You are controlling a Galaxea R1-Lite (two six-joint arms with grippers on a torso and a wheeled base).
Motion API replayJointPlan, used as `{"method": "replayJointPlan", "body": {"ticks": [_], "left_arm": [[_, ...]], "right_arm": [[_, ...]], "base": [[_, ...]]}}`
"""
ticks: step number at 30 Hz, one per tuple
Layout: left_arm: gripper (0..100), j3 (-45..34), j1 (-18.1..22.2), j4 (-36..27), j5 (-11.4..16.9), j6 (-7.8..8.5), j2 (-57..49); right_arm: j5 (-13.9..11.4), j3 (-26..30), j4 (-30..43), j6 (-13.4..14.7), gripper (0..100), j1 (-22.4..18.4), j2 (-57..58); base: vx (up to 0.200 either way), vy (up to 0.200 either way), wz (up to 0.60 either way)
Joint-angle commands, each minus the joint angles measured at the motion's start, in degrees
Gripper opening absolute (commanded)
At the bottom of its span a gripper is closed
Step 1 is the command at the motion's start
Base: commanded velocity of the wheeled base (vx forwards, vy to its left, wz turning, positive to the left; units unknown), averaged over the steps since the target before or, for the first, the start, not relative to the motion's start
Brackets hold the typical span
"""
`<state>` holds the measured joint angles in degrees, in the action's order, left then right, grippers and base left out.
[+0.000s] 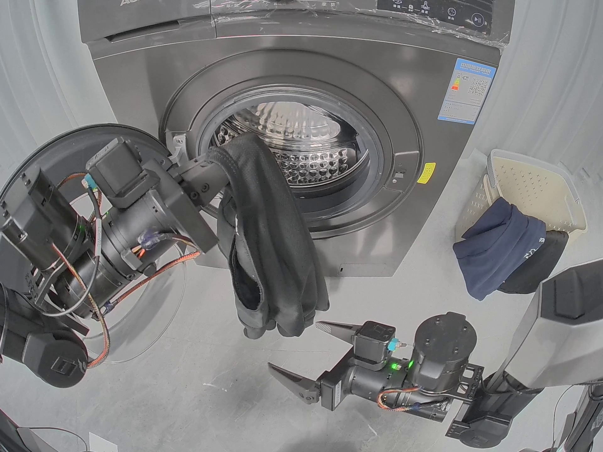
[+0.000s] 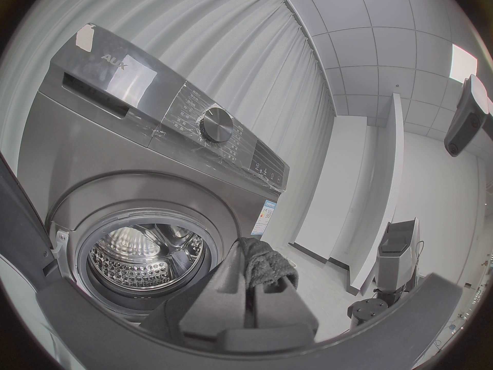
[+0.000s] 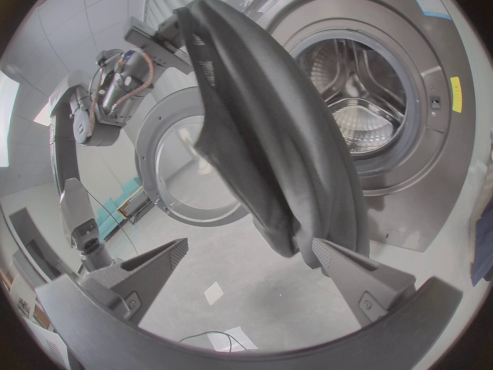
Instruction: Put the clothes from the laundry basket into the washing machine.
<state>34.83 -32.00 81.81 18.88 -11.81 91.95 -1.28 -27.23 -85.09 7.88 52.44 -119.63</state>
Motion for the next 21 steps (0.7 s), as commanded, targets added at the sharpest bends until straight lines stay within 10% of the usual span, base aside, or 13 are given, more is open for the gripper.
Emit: {"method": "replayJointPlan", "body": {"ticks": [1,21], "left_arm": [[0,0.15,0.1,-0.07,0.01,-0.05,0.42],[0,-0.2,-1.57,0.19,0.36,0.12,-1.87]], "right_arm": [[-0.04,-1.07,0.01,-0.05,100,2.05,0.01],[0.66,-18.38,2.47,-2.78,100,-7.97,-8.69]], "base": [[0.0,0.0,0.0],[0.0,0.0,0.0]]}}
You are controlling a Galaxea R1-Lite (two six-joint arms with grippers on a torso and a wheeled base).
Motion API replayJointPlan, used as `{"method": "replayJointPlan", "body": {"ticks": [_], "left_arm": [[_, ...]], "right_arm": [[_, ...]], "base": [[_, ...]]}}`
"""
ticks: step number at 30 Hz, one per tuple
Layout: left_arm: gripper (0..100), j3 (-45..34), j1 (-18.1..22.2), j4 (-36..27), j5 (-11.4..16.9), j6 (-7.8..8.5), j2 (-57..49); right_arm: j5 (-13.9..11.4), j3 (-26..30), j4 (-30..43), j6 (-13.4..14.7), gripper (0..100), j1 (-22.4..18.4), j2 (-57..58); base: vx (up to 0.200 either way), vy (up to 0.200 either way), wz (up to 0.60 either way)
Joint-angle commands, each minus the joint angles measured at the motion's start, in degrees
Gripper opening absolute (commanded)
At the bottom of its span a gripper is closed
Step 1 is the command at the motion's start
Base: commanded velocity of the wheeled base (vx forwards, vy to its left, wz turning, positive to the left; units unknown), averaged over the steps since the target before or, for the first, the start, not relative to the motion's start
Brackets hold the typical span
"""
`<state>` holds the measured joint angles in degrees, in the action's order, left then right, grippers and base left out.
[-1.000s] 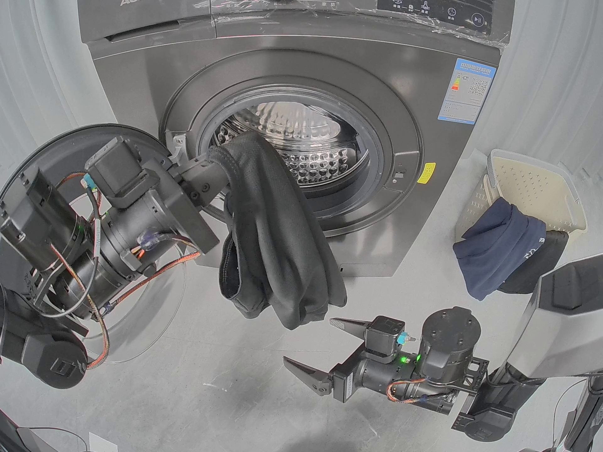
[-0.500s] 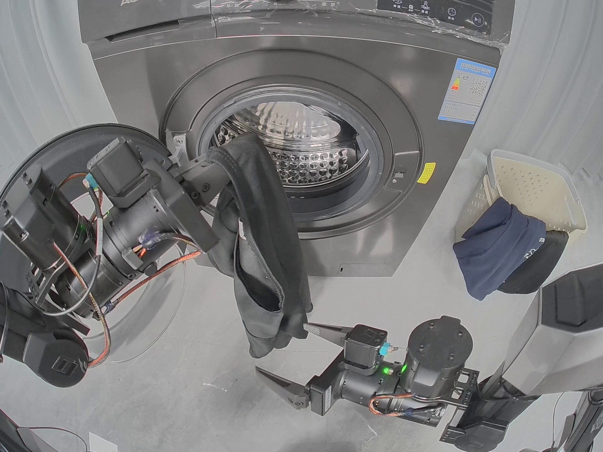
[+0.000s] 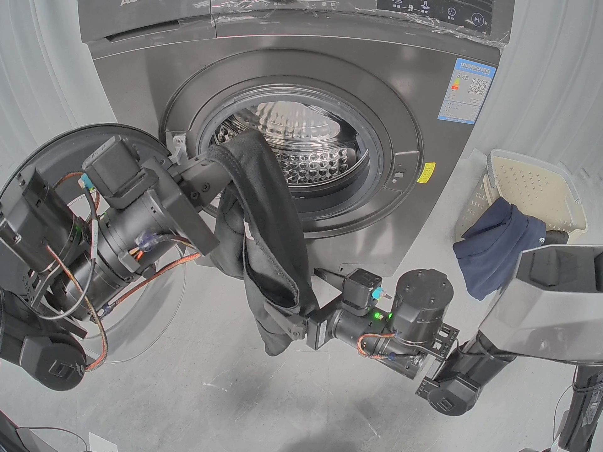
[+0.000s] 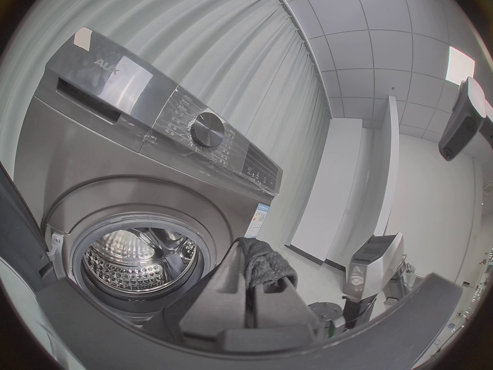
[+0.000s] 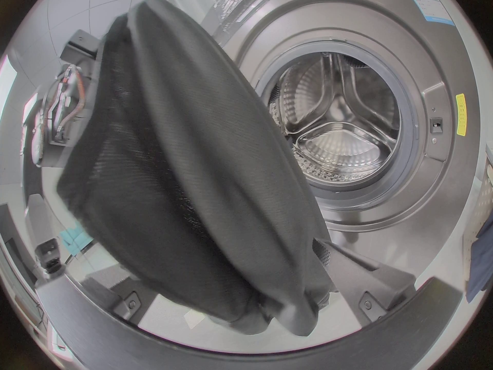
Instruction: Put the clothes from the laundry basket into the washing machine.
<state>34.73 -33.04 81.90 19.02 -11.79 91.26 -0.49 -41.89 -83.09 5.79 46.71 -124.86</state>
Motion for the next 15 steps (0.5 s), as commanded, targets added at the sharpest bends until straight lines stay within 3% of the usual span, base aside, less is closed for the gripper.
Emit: {"method": "replayJointPlan", "body": {"ticks": [1,15], "left_arm": [[0,-0.19,-0.71,0.11,0.41,0.1,-1.35],[0,-0.01,-1.24,0.02,0.76,0.01,-2.67]], "right_arm": [[-0.13,-4.43,0.56,-0.87,100,-2.59,-3.73],[-0.92,-16.12,1.35,-2.1,100,-5.49,-9.62]], "base": [[0.0,0.0,0.0],[0.0,0.0,0.0]]}}
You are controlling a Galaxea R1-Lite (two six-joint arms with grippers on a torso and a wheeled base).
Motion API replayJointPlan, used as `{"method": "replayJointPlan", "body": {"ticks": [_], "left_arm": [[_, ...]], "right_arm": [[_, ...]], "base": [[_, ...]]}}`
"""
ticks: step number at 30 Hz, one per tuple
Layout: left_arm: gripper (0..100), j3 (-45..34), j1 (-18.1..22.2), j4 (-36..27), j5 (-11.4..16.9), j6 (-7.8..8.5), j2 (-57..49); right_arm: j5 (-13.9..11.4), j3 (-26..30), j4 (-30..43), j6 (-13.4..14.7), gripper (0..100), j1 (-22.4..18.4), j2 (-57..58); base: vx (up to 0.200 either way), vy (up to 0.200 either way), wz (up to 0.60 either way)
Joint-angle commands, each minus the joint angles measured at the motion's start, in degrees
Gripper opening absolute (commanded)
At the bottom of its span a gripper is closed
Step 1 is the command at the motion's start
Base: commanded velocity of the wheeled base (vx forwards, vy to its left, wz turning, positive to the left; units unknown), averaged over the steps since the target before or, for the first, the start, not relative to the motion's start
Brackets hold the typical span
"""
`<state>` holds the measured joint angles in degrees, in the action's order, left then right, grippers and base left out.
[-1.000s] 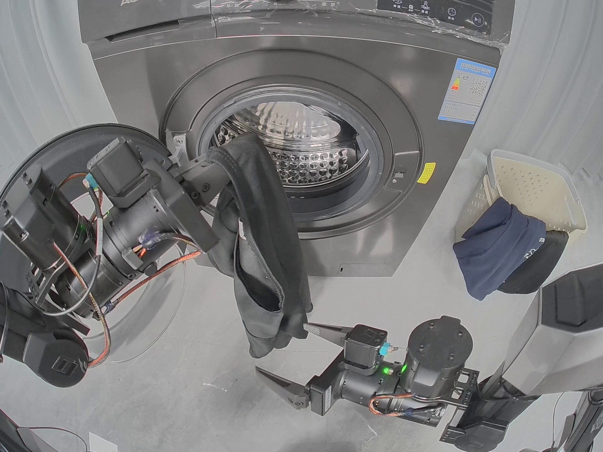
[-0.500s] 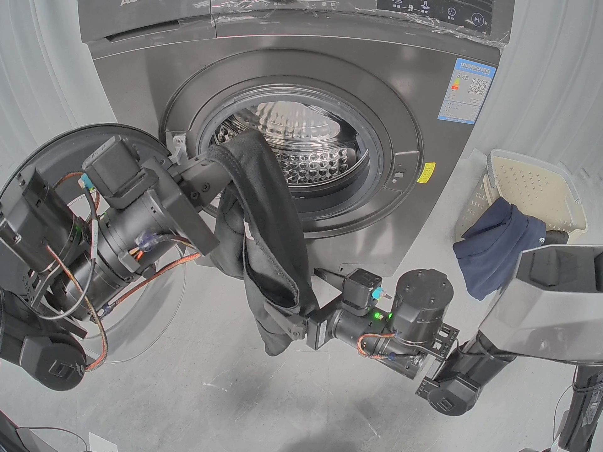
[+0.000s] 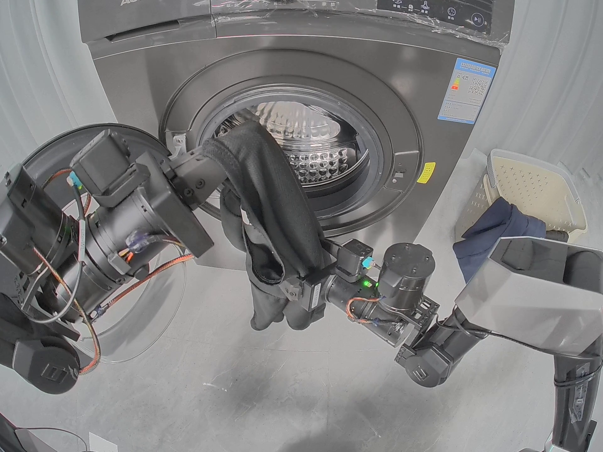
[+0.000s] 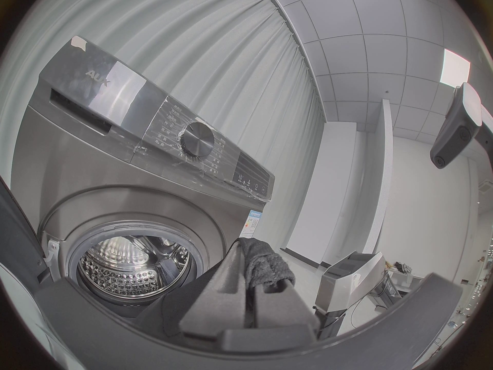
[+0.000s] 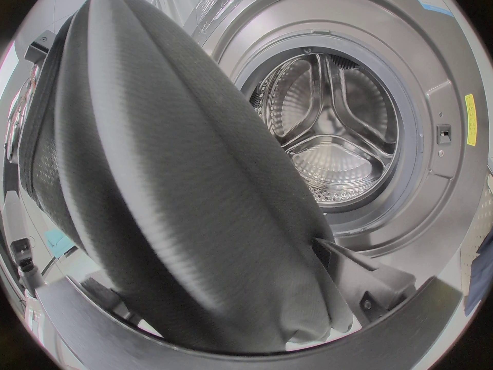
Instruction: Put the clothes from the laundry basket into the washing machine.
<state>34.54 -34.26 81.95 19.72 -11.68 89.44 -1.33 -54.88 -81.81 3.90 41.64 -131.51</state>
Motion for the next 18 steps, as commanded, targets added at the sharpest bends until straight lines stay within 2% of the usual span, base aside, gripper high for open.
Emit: {"method": "replayJointPlan", "body": {"ticks": [1,6,7,12,18], "left_arm": [[0,0.18,-0.02,-0.03,0.05,-0.1,-0.85],[0,0.36,0.42,-0.21,-0.04,-0.19,-0.76],[0,0.36,0.51,-0.29,-0.12,-0.19,-0.76],[0,0.44,0.95,-0.91,-0.74,-0.27,-0.15],[0,0.01,5.08,-1.44,-0.83,-0.01,1.88]], "right_arm": [[-0.08,-4.36,0.07,-0.21,100,-0.42,-3.66],[0.36,-6.11,0.07,-0.12,100,-0.16,-4.1],[0.36,-6.03,0.07,-0.12,0,-0.16,-3.66],[0.27,-3.39,-0.28,-0.12,0,-0.69,-1.03],[0.71,2.76,-0.81,0.41,0,-2.8,3.98]], "base": [[0.0,0.0,0.0],[0.0,0.0,0.0],[0.0,0.0,0.0],[0.0,0.0,0.0],[0.0,0.0,0.0]]}}
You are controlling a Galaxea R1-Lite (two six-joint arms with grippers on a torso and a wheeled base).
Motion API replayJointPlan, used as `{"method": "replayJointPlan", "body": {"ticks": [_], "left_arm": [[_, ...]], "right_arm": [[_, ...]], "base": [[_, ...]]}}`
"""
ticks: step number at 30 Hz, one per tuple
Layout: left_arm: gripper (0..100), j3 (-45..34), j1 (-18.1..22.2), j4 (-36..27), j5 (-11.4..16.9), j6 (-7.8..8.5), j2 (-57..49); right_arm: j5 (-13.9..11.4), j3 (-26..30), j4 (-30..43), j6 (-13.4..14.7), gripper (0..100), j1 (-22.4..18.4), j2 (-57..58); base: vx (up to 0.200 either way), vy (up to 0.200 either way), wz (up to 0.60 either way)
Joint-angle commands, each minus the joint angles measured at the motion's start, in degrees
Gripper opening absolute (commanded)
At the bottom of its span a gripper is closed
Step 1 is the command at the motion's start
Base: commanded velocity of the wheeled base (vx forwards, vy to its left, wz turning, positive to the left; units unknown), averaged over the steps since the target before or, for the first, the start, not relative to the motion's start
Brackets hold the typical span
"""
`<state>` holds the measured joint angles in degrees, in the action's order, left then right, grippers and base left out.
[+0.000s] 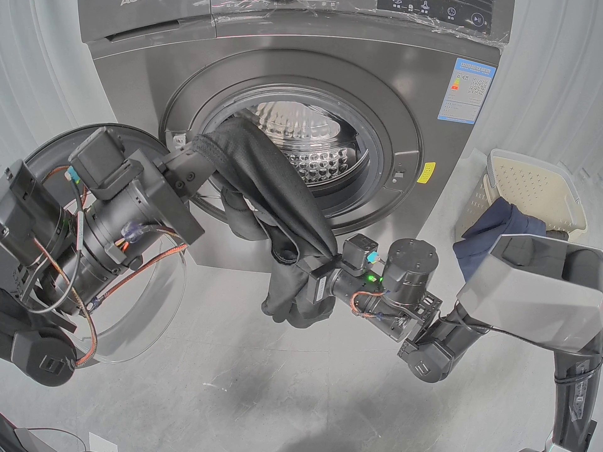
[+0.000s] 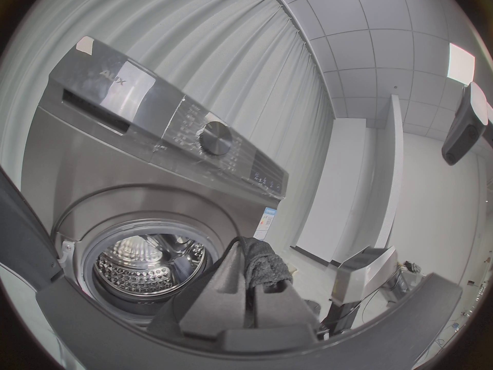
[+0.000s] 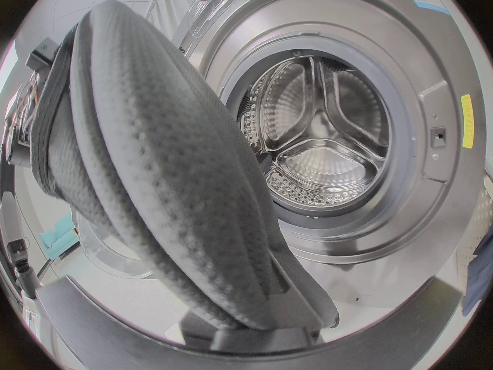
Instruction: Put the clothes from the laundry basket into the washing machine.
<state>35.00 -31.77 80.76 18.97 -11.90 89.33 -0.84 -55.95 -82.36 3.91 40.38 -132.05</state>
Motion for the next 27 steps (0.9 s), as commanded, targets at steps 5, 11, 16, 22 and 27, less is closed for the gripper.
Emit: {"method": "replayJointPlan", "body": {"ticks": [5,11,16,22,27], "left_arm": [[0,-2.57,4.79,0.36,0.1,0.38,5.15],[0,-6.26,5.31,0.71,0.72,2.05,8.75],[0,-8.63,5.4,2.65,0.81,4.6,13.85],[0,-10.57,5.31,7.92,1.6,5.92,20.88],[0,-10.57,6.1,7.92,1.69,6.8,22.9]], "right_arm": [[0.49,4.54,-0.17,0.75,0,-3.2,8.39],[0.93,4.54,0.09,1.45,0,-3.02,10.94],[2.07,3.84,0.53,1.71,0,-2.32,12.08],[2.42,2.52,0.71,1.98,0,-1.09,12.87],[2.51,2.34,0.8,1.98,0,0.14,13.22]], "base": [[0.0,0.0,0.0],[0.0,0.0,0.0],[0.0,0.0,0.0],[0.0,0.0,0.0],[0.0,0.0,0.0]]}}
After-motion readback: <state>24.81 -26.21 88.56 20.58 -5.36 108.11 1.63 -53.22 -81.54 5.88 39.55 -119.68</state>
